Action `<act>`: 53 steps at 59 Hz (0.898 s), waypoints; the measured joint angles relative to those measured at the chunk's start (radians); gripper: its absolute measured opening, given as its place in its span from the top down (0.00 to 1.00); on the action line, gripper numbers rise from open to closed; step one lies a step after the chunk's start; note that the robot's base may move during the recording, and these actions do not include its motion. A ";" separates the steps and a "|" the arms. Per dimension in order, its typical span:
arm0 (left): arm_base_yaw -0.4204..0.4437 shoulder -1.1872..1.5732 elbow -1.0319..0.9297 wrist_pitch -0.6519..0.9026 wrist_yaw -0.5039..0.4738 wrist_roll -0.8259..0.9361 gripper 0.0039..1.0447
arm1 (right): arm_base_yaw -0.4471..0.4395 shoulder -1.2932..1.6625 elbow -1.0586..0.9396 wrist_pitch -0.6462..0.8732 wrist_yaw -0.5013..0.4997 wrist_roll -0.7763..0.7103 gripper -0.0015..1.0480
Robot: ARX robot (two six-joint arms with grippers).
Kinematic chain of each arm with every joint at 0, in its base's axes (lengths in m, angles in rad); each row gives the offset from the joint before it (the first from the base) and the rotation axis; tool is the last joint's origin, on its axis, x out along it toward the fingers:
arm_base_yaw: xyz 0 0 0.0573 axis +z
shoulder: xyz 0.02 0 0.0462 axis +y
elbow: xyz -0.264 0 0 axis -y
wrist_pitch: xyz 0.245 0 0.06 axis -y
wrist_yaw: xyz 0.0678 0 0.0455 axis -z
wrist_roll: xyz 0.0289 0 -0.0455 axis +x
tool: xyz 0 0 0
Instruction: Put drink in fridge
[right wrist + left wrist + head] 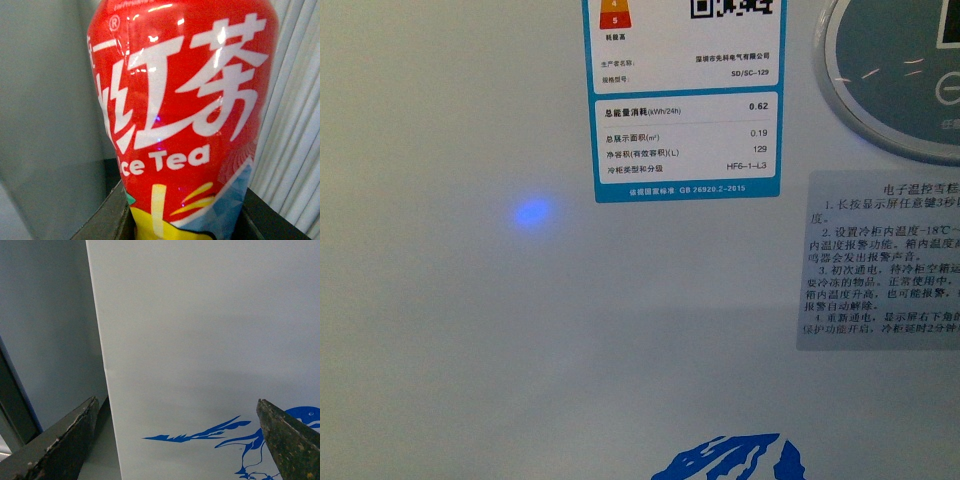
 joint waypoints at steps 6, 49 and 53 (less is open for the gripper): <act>0.000 0.000 0.000 0.000 0.000 0.000 0.08 | 0.000 0.000 -0.002 0.000 0.000 -0.001 0.65; 0.000 0.000 0.000 0.000 0.000 0.000 0.08 | 0.000 0.000 -0.003 0.000 0.000 -0.002 0.65; 0.000 0.000 0.000 0.000 0.000 0.000 0.08 | 0.000 0.000 -0.003 0.000 0.000 -0.002 0.65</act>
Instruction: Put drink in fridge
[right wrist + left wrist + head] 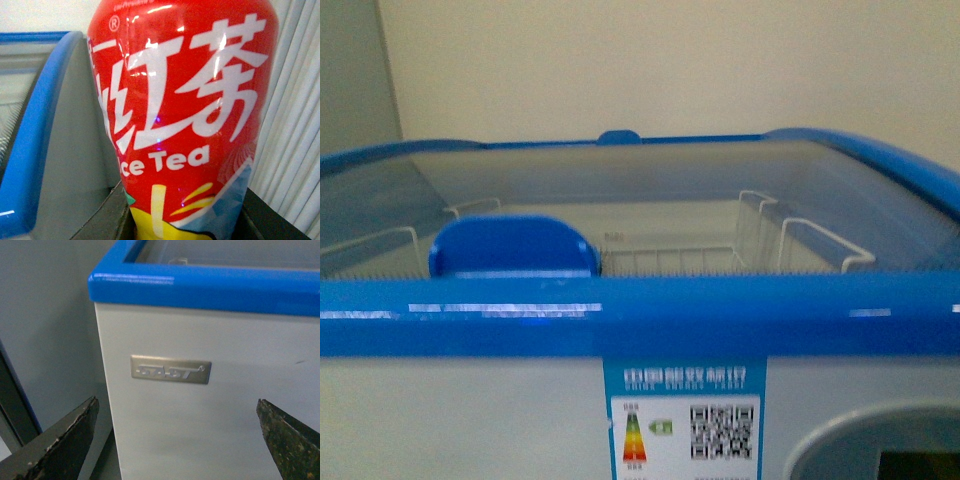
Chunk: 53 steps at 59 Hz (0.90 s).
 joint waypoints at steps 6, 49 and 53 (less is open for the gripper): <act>0.000 0.000 0.000 0.000 -0.001 0.000 0.08 | 0.000 0.000 0.000 0.000 0.000 0.000 0.65; 0.135 0.166 0.046 0.016 0.391 -0.026 0.08 | 0.000 0.000 0.000 0.000 0.002 0.000 0.65; 0.182 0.348 0.091 0.146 0.613 -0.011 0.08 | 0.002 0.000 0.001 0.000 -0.005 0.000 0.65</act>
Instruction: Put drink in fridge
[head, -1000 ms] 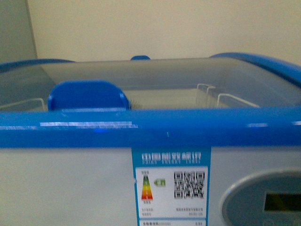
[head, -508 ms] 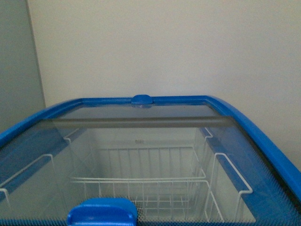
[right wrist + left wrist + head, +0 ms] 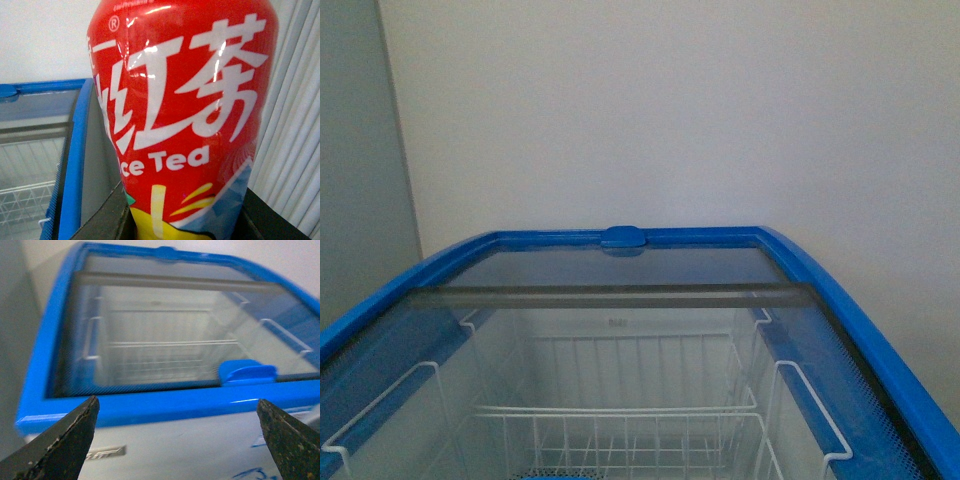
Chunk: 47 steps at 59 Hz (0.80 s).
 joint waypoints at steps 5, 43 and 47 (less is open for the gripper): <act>-0.003 0.160 0.051 0.140 0.119 0.070 0.08 | 0.000 0.000 0.000 0.000 0.005 0.000 0.65; -0.199 1.115 0.471 0.375 0.326 1.269 0.08 | 0.000 0.000 0.000 0.000 0.005 0.000 0.65; -0.206 1.138 0.517 0.299 0.320 1.313 0.08 | 0.000 0.000 0.000 0.000 0.005 0.000 0.65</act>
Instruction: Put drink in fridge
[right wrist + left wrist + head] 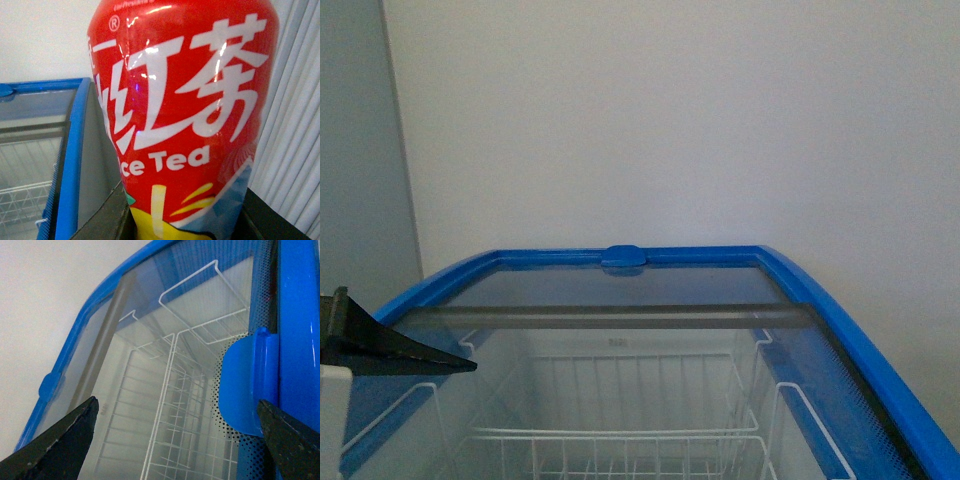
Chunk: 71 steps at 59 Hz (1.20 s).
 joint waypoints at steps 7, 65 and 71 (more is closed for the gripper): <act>-0.006 0.036 0.096 -0.213 -0.018 0.089 0.08 | 0.000 0.000 0.000 0.000 0.000 0.000 0.65; -0.091 0.266 0.370 -0.219 -0.081 0.156 0.08 | 0.000 0.000 0.000 0.000 0.001 0.000 0.65; -0.101 0.295 0.417 -0.178 -0.135 0.141 0.08 | 0.000 0.000 0.000 0.000 0.000 0.000 0.65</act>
